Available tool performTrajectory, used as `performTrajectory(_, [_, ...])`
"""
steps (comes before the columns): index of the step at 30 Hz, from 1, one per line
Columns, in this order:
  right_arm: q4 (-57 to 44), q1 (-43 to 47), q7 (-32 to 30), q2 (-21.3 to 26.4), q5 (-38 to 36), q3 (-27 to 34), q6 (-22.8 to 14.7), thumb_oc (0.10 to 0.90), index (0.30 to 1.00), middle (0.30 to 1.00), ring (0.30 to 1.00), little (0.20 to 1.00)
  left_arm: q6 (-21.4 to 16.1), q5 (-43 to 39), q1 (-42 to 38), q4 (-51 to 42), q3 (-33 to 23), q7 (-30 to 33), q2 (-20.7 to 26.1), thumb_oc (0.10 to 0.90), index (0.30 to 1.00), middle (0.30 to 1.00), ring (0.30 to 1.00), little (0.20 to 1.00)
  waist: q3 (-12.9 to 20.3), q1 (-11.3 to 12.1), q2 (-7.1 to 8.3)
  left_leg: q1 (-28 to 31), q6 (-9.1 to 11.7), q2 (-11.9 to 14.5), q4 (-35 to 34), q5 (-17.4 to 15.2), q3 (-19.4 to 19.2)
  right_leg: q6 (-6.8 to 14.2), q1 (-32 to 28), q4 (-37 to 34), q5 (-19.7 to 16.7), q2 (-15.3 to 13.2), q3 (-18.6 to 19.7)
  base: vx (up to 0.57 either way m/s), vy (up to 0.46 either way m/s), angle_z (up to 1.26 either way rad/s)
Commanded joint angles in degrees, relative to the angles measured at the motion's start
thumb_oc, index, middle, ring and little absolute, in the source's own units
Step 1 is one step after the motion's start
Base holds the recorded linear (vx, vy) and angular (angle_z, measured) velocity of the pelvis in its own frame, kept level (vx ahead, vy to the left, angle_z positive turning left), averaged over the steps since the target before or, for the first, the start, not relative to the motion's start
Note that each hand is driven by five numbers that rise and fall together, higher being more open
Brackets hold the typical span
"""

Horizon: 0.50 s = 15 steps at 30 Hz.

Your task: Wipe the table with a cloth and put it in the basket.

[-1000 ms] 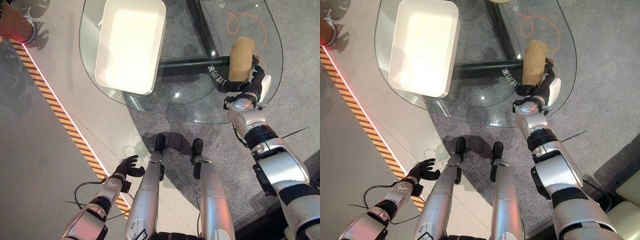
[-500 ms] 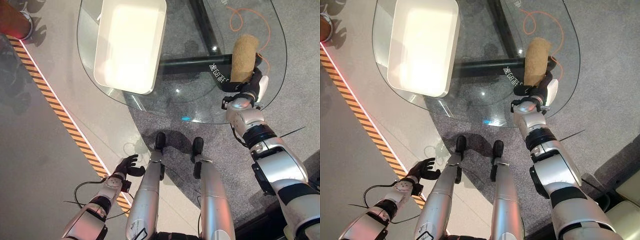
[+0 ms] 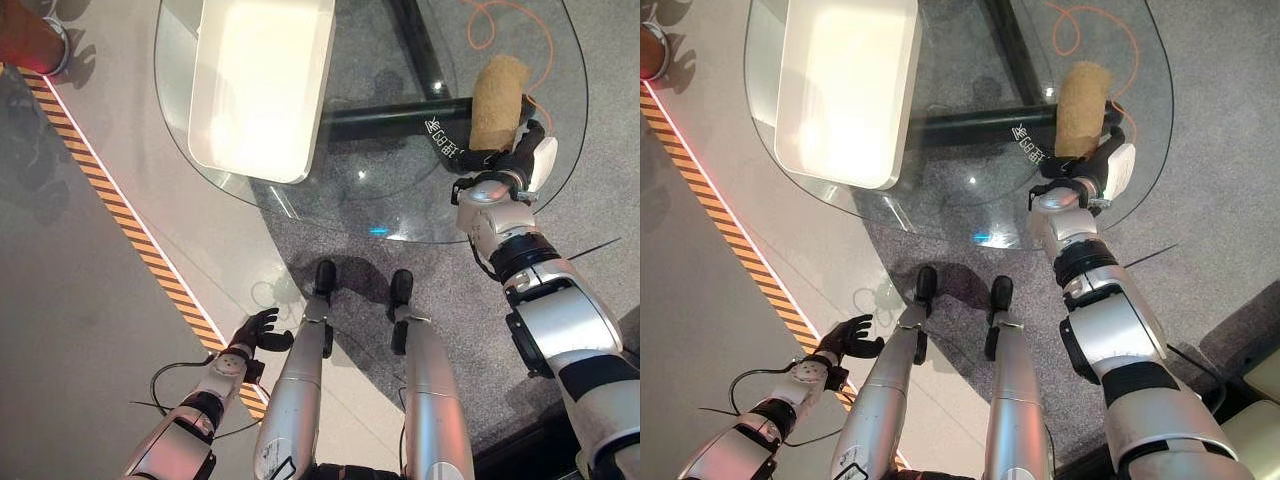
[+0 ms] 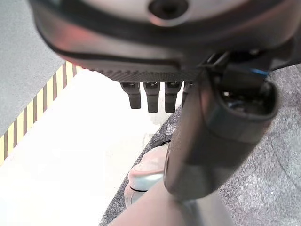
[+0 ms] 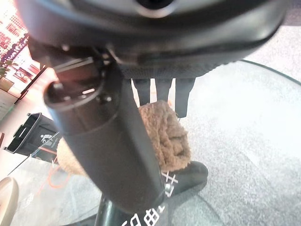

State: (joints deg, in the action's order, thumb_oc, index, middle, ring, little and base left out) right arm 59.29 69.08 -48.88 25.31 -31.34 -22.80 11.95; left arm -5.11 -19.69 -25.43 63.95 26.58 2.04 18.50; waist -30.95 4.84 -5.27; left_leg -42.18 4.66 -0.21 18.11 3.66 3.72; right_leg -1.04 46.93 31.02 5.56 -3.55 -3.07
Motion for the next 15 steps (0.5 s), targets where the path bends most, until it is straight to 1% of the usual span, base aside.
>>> performTrajectory(1, [-1.28,5.56,-1.76,4.69,4.3,-3.06,-2.56,0.8,0.9,0.9,0.9,0.9,1.52,-1.08,5.06,-0.34,2.59,0.03,-2.79,0.8,0.9,0.9,0.9,0.9,1.16,0.57,-2.58,-0.78,-3.15,-2.31,4.24,-2.09,-2.94,-0.45,-1.74,-2.37,-1.34,1.0,-2.97,0.0,0.0,0.0])
performTrajectory(4, [-0.93,5.74,-1.52,5.01,4.36,-3.43,-1.93,0.8,0.9,0.9,0.9,0.9,1.4,-1.22,4.91,-0.4,2.53,-0.23,-2.68,0.8,0.9,0.9,0.9,0.9,1.16,0.61,-2.68,-0.94,-3.24,-2.42,4.03,-1.93,-2.89,-0.44,-1.46,-2.48,-1.47,1.03,-3.02,0.0,0.0,0.0])
performTrajectory(7, [0.21,5.5,-0.77,5.23,4.68,-3.37,-2.17,0.8,0.9,0.9,0.9,0.9,0.92,-1.34,5.02,-0.03,2.54,-0.36,-2.74,0.8,0.9,0.9,0.9,0.9,1.16,0.66,-2.78,-1.1,-3.27,-2.42,4.13,-1.92,-2.78,-0.43,-1.25,-2.26,-1.44,1.02,-2.98,0.0,0.0,0.0])
performTrajectory(8, [0.55,5.49,-0.79,5.16,4.98,-3.33,-2.19,0.72,0.832,0.832,0.832,0.82,0.95,-1.37,4.92,-0.05,2.62,-0.3,-2.85,0.8,0.9,0.9,0.9,0.9,1.16,0.69,-2.83,-1.28,-3.29,-2.45,4.23,-1.91,-2.78,-0.42,-1.11,-2.21,-1.46,1.0,-2.97,0.0,0.0,0.0])
performTrajectory(9, [0.7,5.47,-0.66,5.21,5.03,-3.32,-2.04,0.446,0.596,0.596,0.596,0.546,0.97,-1.37,4.92,-0.11,2.66,-0.24,-2.89,0.8,0.9,0.9,0.9,0.9,1.16,0.71,-2.85,-1.37,-3.3,-2.45,4.29,-1.94,-2.76,-0.39,-1.02,-2.16,-1.46,0.96,-2.97,0.0,0.0,0.0])
performTrajectory(10, [0.76,5.42,-0.42,5.25,5.22,-3.29,-1.9,0.1,0.3,0.3,0.3,0.2,0.94,-1.35,4.93,-0.09,2.65,-0.24,-2.88,0.8,0.9,0.9,0.9,0.9,1.16,0.72,-2.85,-1.38,-3.31,-2.48,4.26,-1.92,-2.76,-0.37,-0.99,-2.17,-1.49,0.95,-3.01,0.0,0.0,0.0])
performTrajectory(15, [1.68,5.59,0.59,5.21,5.16,-3.56,-1.76,0.1,0.3,0.3,0.3,0.2,0.7,-1.43,4.86,0.15,2.78,-0.61,-2.7,0.8,0.9,0.9,0.9,0.9,1.16,0.82,-2.93,-1.61,-3.29,-2.49,4.29,-1.89,-2.71,-0.32,-0.78,-2.28,-1.63,0.88,-3.06,0.0,0.0,0.0])
